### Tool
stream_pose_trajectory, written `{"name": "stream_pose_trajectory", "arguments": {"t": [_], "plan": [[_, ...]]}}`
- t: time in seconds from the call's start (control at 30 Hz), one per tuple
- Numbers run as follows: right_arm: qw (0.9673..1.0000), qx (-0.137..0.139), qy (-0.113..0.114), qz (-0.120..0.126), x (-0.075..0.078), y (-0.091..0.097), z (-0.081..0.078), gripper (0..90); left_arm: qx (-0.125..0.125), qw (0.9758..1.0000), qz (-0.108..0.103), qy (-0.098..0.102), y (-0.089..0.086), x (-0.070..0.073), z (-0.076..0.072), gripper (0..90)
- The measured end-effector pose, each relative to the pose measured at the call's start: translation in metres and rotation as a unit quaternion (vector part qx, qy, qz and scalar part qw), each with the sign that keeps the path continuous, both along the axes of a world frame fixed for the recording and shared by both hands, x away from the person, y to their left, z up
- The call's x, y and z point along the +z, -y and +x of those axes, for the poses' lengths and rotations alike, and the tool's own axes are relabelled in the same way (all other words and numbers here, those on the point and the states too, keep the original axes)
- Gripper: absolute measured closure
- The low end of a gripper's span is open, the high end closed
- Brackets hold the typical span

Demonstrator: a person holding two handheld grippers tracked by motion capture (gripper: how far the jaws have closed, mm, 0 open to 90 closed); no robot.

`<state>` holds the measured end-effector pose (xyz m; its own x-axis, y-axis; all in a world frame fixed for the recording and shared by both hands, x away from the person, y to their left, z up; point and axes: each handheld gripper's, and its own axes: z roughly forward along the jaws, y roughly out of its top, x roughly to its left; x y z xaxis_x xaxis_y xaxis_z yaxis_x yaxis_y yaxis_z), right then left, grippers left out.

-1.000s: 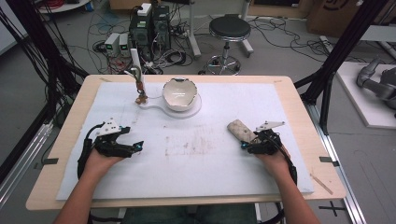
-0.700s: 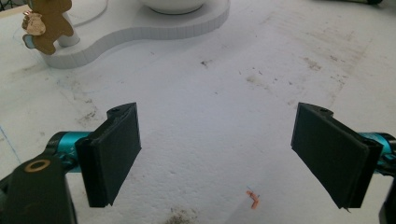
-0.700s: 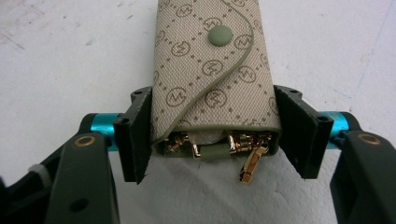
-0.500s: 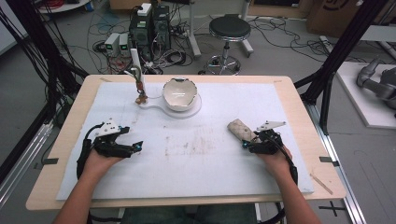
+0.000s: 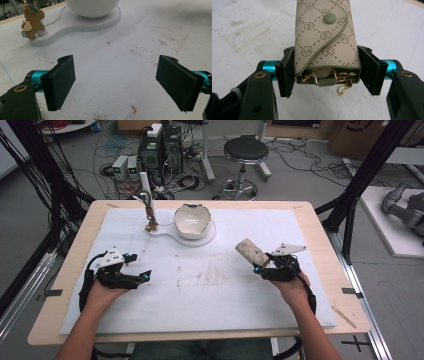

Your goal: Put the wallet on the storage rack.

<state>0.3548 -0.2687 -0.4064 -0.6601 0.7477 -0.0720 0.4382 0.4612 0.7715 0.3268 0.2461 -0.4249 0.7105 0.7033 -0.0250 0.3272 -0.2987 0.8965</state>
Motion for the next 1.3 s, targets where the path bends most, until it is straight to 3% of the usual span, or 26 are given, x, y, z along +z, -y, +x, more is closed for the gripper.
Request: {"name": "stream_pose_trajectory", "arguments": {"t": [0.6, 0.83, 1.3], "plan": [[0.9979, 0.047, 0.033, -0.029, 0.053, -0.051, 0.028, 37.1, 0.019, 0.9998, -0.004, 0.001, -0.011, 0.001, -0.003, 15.8], [0.9964, 0.067, 0.034, -0.040, 0.070, -0.076, 0.043, 37.1, 0.022, 0.9997, -0.007, -0.002, -0.012, 0.000, -0.005, 15.8], [0.9931, 0.096, 0.035, -0.057, 0.080, -0.127, 0.066, 37.0, 0.028, 0.9996, -0.008, -0.006, -0.018, -0.001, -0.005, 15.8]]}}
